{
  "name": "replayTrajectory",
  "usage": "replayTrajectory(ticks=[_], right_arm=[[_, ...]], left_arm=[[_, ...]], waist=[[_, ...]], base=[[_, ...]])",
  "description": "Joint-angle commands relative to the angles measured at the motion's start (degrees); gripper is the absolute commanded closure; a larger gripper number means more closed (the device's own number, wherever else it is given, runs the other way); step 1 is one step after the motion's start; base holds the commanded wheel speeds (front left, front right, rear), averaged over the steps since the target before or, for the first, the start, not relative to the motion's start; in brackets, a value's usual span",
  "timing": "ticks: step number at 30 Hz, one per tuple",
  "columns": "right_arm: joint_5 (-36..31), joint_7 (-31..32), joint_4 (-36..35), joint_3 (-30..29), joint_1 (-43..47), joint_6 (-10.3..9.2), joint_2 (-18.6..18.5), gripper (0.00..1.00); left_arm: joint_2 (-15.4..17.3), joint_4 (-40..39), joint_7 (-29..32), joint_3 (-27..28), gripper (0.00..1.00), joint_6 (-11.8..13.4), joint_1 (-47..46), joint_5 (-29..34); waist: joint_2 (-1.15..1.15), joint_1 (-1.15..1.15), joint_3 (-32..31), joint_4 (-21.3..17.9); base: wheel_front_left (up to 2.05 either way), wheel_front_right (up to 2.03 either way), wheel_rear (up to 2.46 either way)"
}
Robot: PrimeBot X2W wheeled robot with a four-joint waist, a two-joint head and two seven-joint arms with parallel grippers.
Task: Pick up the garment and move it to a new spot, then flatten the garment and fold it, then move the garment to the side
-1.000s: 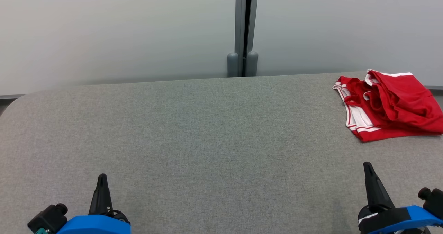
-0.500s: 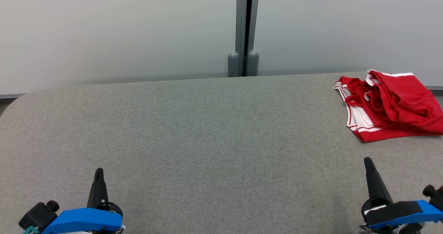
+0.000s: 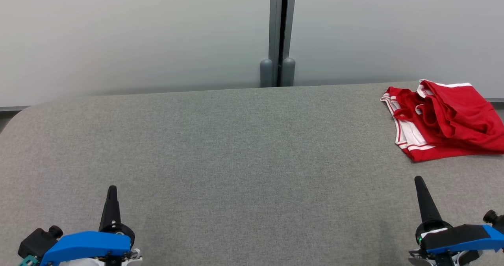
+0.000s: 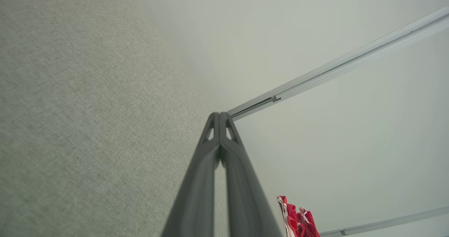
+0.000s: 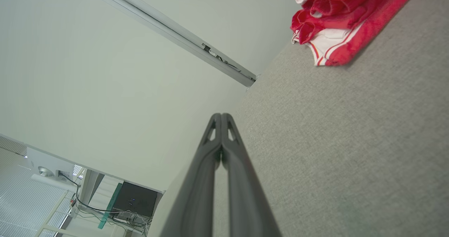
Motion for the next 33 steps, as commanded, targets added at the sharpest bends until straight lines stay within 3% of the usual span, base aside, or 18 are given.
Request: replayTrajectory(ticks=[1,33], right_arm=[[1.87,0.42,-0.29,-0.37,-1.37,0.02,0.01,1.0],[18.75,4.07,1.12,-1.21,-3.16,0.02,0.27,1.0]], left_arm=[[0.07,-0.75,0.43,0.51,1.0,-0.36,-1.41,-1.68],[-0.05,-1.23,4.75,2.04,1.0,-1.07,-3.17,-18.24]], waist=[[0.0,0.0,0.0,0.01],[0.0,0.0,0.07,0.29]], base=[[0.0,0.0,0.0],[0.0,0.0,0.0]])
